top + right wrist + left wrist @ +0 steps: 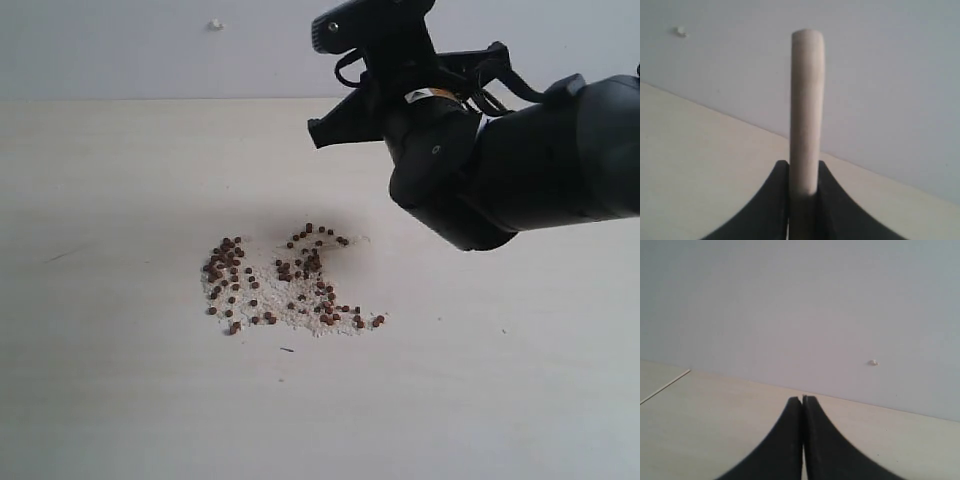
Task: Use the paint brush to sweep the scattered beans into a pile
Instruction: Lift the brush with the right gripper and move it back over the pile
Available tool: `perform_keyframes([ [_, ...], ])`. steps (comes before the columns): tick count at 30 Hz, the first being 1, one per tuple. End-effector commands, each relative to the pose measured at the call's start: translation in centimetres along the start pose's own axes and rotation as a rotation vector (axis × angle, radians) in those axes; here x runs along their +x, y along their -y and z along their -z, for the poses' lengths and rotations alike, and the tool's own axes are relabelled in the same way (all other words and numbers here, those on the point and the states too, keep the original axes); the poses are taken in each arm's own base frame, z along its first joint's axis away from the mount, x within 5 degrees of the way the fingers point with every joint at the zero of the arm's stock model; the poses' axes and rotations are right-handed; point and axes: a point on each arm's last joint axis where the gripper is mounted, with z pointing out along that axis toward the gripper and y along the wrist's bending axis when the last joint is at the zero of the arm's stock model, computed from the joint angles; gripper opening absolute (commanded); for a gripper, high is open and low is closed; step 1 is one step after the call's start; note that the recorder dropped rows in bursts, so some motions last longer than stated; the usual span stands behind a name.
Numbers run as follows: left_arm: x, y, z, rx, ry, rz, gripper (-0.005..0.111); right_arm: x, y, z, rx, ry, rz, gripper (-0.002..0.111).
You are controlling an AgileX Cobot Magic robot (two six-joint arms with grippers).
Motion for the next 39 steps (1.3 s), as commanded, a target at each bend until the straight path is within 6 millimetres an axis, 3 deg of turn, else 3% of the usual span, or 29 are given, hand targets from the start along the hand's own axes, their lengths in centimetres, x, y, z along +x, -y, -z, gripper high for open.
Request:
perform_keyframes([
  [1,0.1,0.0,0.0,0.001,-0.001,0.007,0.000,2.7,-0.8,-2.6,-0.020,0.003,0.017,0.000],
  [5,0.1,0.0,0.0,0.001,-0.001,0.007,0.000,5.4,-3.7,-3.8,-0.175,0.044,0.076,0.000],
  [12,0.1,0.0,0.0,0.001,-0.001,0.007,0.000,5.4,-5.0,-3.5,-0.318,0.061,0.087,0.000],
  [20,0.1,0.0,0.0,0.013,-0.003,0.008,0.000,5.2,-6.6,-2.7,-0.522,0.056,-0.044,0.000],
  [24,0.1,0.1,0.0,0.021,-0.005,0.009,0.000,4.7,-6.6,-2.4,-0.544,0.047,-0.066,0.000],
  [32,0.1,0.2,0.0,0.034,-0.008,0.010,0.000,0.5,-4.5,-0.9,-0.520,0.146,-0.061,0.000],
  [35,0.1,0.2,0.0,0.034,-0.008,0.010,0.000,-0.8,-3.8,-0.4,-0.490,0.204,0.025,0.000],
  [39,0.1,0.2,0.0,0.034,-0.008,0.010,0.000,-0.8,-3.8,-0.4,-0.462,0.259,0.198,0.000],
])
